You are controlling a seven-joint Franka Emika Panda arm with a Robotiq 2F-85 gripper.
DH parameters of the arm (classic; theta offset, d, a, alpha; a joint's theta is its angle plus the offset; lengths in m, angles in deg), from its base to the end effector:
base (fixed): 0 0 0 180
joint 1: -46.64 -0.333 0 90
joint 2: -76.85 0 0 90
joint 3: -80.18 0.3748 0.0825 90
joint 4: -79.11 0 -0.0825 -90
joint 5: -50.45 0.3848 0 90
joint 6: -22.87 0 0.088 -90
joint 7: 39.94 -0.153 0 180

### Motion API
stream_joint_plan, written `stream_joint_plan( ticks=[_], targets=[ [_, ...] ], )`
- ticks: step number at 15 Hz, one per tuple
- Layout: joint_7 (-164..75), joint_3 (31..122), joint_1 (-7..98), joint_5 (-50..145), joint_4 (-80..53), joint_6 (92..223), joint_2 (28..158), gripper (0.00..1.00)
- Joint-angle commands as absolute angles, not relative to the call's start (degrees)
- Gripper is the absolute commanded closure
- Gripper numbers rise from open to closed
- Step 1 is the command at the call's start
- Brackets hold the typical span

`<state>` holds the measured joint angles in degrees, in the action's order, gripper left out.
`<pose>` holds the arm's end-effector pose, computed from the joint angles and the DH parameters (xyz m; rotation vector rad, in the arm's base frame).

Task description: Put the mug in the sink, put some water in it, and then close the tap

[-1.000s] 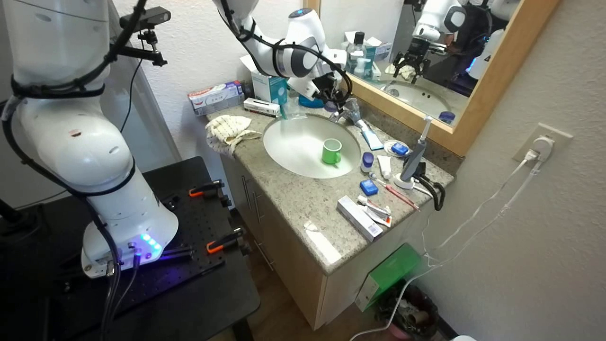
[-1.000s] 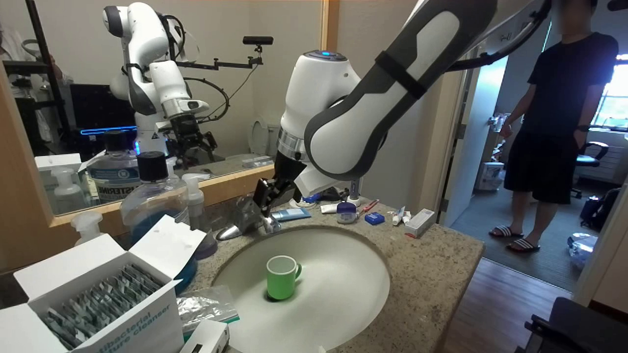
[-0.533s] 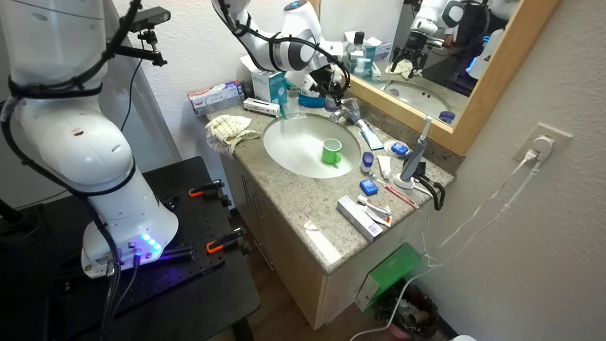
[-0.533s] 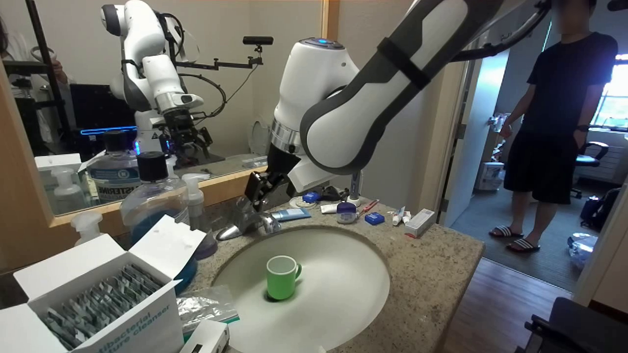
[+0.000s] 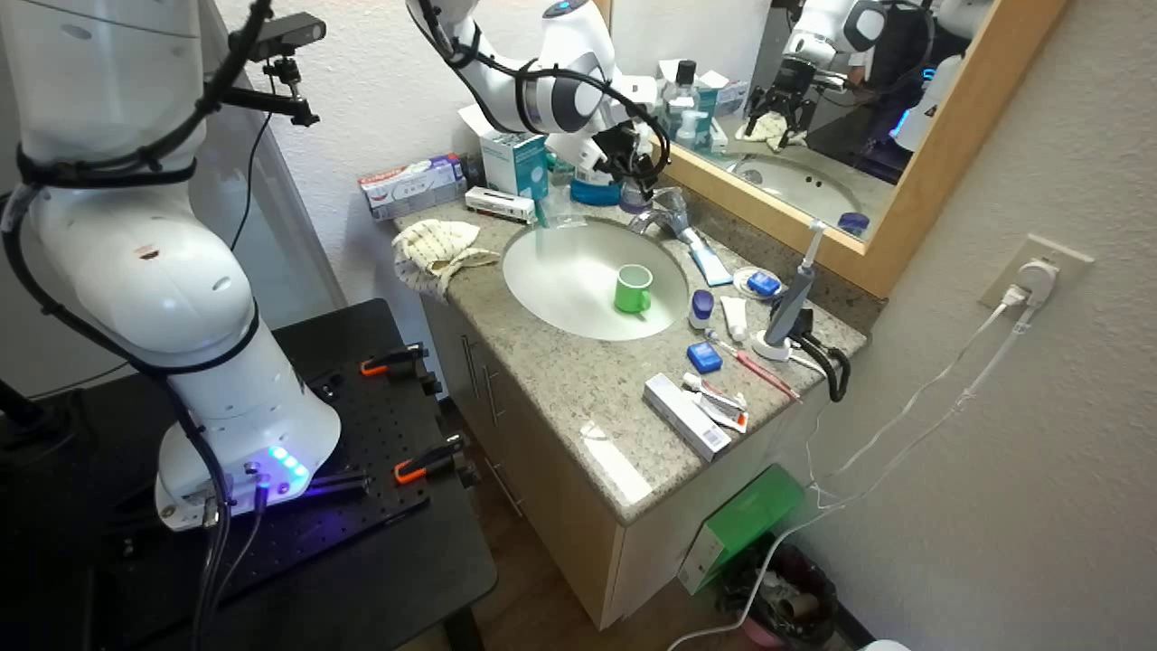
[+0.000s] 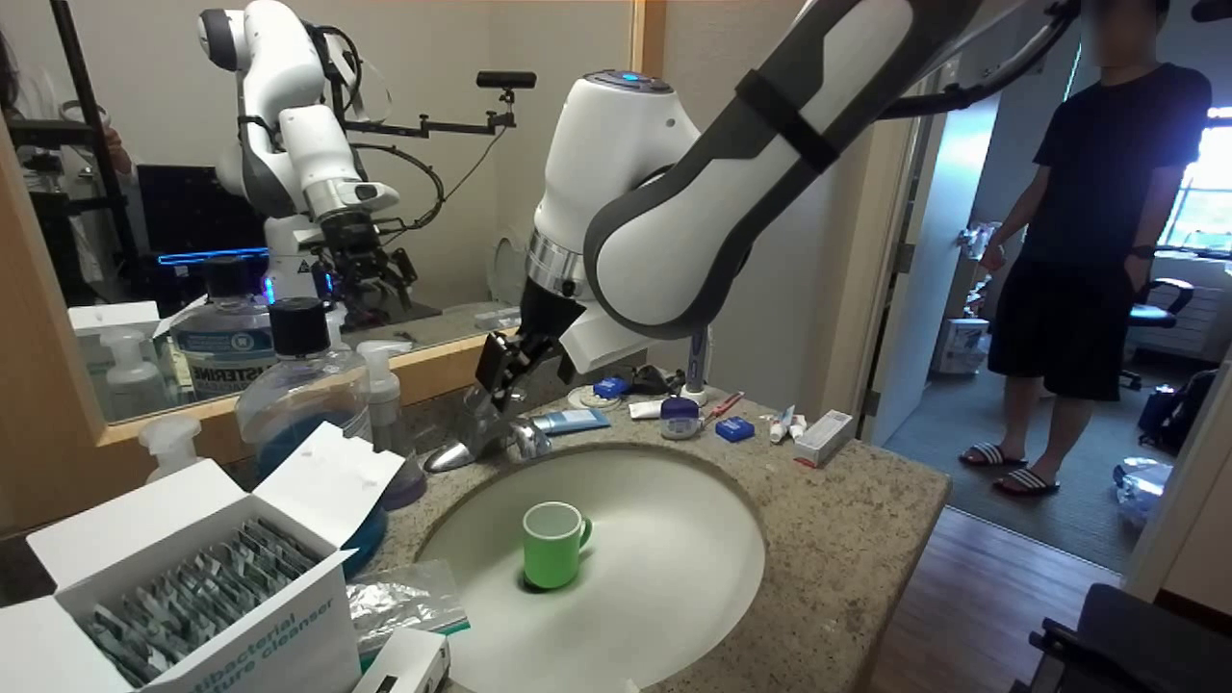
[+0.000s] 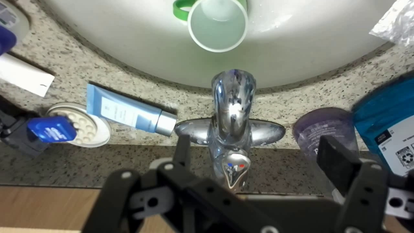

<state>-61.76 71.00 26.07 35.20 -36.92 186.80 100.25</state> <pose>0.6629 0.1520 0.3044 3.0006 0.1276 0.7006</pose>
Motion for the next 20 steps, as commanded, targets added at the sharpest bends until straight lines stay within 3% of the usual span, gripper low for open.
stream_joint_plan(
  ticks=[1,3,4,5,14,20],
  targets=[
    [-61.3,72.3,27.0,36.1,-34.8,185.3,101.0,0.00],
    [-60.9,72.7,27.4,36.6,-34.0,185.1,101.6,0.00],
    [-60.8,72.9,27.6,36.8,-33.8,185.0,101.9,0.09],
    [-60.6,73.1,27.8,37.0,-33.6,185.1,102.1,0.28],
    [-60.2,73.4,28.2,37.3,-32.7,185.2,103.5,0.97],
    [-59.6,74.2,28.9,38.1,-31.3,185.0,104.7,1.00]
  ],
)
